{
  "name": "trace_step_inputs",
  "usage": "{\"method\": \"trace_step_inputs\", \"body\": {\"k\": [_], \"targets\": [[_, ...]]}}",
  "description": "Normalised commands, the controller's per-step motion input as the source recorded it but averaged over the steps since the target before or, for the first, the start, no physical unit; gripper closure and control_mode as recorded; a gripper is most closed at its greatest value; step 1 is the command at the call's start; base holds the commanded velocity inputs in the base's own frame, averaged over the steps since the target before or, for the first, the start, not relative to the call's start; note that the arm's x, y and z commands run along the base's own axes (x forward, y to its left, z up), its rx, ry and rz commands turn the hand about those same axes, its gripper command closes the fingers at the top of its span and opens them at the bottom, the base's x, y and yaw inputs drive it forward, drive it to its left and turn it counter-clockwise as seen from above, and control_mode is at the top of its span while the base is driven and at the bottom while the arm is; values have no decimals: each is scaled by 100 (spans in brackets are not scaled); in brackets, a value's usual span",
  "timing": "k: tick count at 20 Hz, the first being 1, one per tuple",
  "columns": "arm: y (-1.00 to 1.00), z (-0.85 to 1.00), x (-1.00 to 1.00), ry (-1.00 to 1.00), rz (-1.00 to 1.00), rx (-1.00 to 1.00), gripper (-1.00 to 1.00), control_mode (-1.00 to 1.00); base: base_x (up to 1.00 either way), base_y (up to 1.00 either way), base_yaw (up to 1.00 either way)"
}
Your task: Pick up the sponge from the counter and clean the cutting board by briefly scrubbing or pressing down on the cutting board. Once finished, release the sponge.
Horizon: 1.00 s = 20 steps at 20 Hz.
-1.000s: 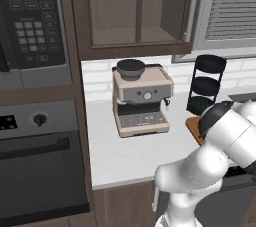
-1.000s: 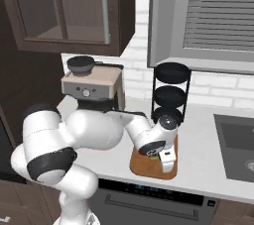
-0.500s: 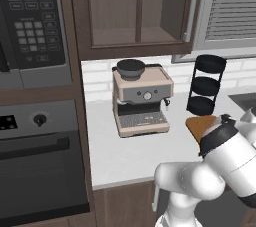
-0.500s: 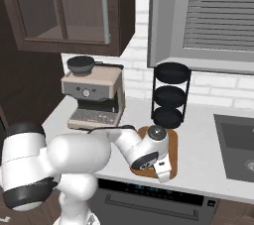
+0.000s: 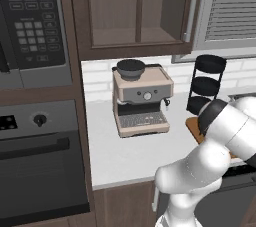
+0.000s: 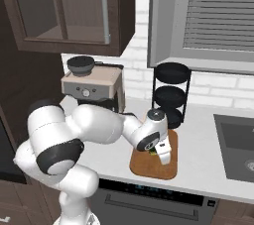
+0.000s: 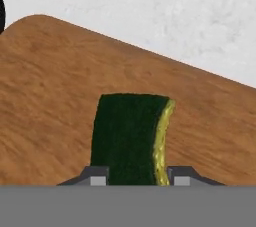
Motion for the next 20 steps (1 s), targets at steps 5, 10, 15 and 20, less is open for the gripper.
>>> {"method": "trace_step_inputs", "body": {"k": [5,10,15,20], "targets": [[17,0,50,0,0,1,100,-100,0,0,0],[28,0,21,0,0,1,100,-100,0,0,0],[8,-12,-17,0,0,0,100,-100,0,0,0],[-16,-29,-96,1,0,0,100,-100,0,0,0]]}}
